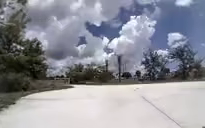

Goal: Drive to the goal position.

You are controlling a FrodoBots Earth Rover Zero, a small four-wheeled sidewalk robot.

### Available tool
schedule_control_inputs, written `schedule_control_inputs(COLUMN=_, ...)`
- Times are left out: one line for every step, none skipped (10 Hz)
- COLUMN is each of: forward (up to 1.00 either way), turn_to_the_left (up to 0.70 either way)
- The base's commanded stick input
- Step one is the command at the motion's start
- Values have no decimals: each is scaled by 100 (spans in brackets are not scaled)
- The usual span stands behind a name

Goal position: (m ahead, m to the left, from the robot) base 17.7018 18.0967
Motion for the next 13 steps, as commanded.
schedule_control_inputs(forward=70, turn_to_the_left=0)
schedule_control_inputs(forward=70, turn_to_the_left=0)
schedule_control_inputs(forward=70, turn_to_the_left=0)
schedule_control_inputs(forward=70, turn_to_the_left=0)
schedule_control_inputs(forward=70, turn_to_the_left=0)
schedule_control_inputs(forward=70, turn_to_the_left=0)
schedule_control_inputs(forward=70, turn_to_the_left=0)
schedule_control_inputs(forward=70, turn_to_the_left=0)
schedule_control_inputs(forward=70, turn_to_the_left=0)
schedule_control_inputs(forward=70, turn_to_the_left=0)
schedule_control_inputs(forward=70, turn_to_the_left=0)
schedule_control_inputs(forward=70, turn_to_the_left=0)
schedule_control_inputs(forward=70, turn_to_the_left=0)
